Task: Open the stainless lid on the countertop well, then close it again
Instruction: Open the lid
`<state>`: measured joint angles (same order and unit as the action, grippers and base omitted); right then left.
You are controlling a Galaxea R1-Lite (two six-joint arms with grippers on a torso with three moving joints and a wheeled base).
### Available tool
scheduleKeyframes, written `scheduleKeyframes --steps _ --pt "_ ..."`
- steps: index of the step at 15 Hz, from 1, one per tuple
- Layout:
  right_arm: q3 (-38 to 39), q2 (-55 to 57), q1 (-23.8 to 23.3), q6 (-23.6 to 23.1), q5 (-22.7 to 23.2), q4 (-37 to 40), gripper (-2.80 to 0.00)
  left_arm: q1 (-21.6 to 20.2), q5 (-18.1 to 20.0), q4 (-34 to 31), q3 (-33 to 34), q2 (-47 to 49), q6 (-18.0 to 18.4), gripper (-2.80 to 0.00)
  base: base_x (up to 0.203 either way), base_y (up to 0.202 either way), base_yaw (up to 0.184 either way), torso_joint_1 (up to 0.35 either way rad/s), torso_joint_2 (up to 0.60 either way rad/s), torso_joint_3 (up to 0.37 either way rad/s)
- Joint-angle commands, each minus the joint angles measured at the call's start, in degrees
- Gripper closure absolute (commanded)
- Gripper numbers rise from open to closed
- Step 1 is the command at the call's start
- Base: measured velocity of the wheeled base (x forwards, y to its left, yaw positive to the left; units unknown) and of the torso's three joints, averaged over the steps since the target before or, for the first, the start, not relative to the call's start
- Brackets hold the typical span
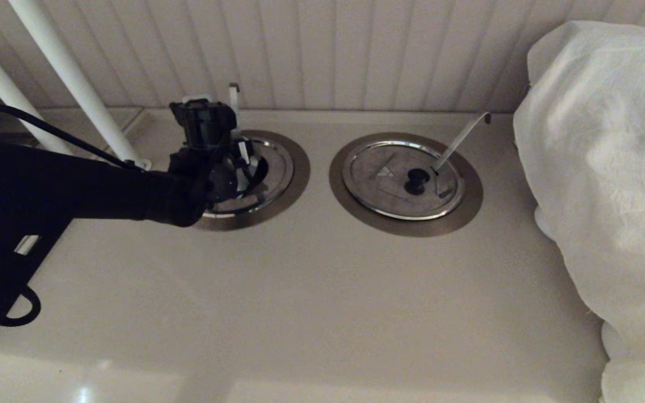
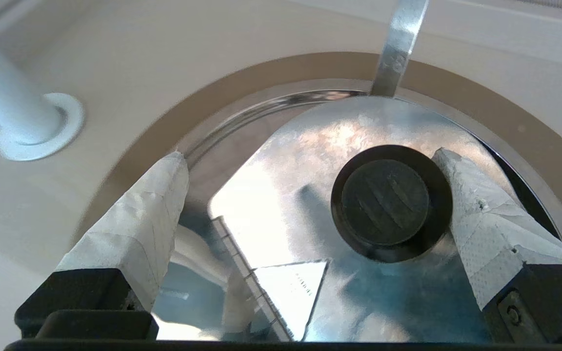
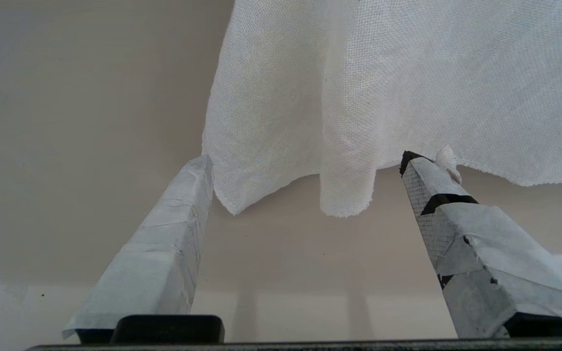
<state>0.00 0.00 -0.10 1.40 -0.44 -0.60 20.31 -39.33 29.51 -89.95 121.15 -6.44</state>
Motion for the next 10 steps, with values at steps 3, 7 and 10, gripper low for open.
scheduleKeyframes --steps 3,7,10 --pt "0.09 -0.09 0.01 0.00 0.00 -0.02 -2.80 -0.08 -0.22 2.37 5.38 -5.10 0.06 -2.80 0.000 0.000 0.000 0.000 0.00 0.000" --pt "0.09 -0.09 0.01 0.00 -0.07 -0.02 -2.80 -0.13 -0.18 5.51 11.83 -8.90 0.15 -2.80 0.000 0.000 0.000 0.000 0.00 0.000" --pt "0.09 -0.09 0.01 0.00 0.00 -0.02 -2.80 -0.82 -0.19 6.58 16.64 -11.49 0.08 -2.80 0.000 0.000 0.000 0.000 0.00 0.000"
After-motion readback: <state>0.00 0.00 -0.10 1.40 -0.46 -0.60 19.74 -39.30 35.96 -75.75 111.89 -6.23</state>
